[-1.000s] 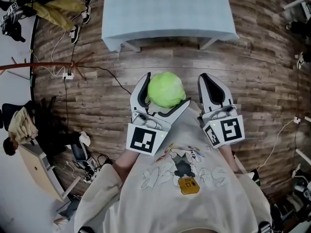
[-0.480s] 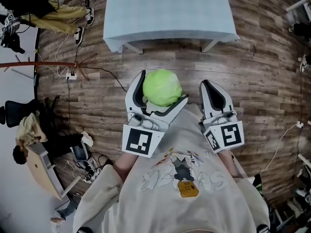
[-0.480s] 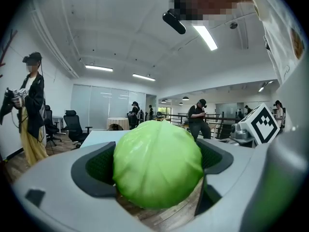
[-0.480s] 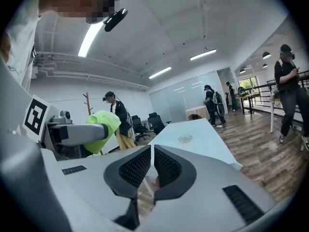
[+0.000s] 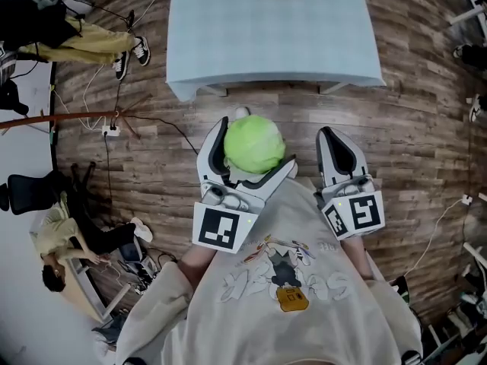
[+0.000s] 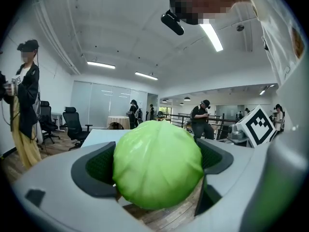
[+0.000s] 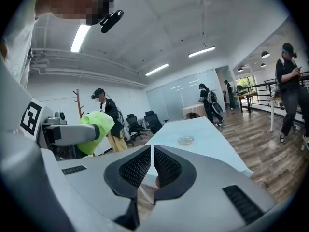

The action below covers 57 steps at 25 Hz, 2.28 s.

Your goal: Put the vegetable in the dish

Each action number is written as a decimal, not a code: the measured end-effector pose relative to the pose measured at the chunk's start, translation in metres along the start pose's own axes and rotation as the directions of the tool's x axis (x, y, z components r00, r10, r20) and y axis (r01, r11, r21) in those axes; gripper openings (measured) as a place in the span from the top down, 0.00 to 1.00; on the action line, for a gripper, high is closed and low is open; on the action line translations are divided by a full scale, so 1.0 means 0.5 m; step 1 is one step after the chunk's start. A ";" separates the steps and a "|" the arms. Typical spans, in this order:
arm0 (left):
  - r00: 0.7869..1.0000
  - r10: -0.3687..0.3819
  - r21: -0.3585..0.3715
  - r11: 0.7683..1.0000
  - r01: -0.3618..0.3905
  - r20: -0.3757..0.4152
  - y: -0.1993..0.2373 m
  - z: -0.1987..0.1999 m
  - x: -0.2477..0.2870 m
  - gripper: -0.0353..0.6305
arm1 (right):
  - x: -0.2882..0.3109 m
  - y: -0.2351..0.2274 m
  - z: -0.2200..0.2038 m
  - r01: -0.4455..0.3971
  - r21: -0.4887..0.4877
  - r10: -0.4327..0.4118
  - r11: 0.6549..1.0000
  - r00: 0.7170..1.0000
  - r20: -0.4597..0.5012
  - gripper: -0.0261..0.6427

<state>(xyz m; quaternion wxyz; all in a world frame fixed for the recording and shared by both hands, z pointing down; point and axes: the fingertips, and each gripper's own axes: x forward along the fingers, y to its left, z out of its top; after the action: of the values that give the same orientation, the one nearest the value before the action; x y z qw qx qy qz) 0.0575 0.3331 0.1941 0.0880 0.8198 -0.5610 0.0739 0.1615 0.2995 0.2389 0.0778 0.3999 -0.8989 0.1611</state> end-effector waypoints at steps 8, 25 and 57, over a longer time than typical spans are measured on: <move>0.999 -0.045 0.001 0.999 0.045 -0.009 0.196 0.030 0.082 0.15 | 0.209 0.003 0.047 0.056 0.047 -0.055 0.997 0.998 -0.016 0.93; 0.961 -0.277 -0.085 0.958 0.274 -0.024 0.457 0.053 0.244 0.15 | 0.465 0.010 0.150 0.275 0.073 -0.275 0.959 0.961 -0.018 0.93; 0.968 -0.240 -0.093 0.968 0.233 -0.079 0.478 0.077 0.633 0.15 | 0.662 -0.249 0.225 0.191 0.077 -0.190 0.979 0.982 -0.022 0.93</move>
<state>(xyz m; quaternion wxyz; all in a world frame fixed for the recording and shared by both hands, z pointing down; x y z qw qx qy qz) -0.0509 -0.0477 0.2409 0.1554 0.8724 -0.4573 0.0759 0.0318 -0.0481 0.2507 0.0836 0.4855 -0.8490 0.1911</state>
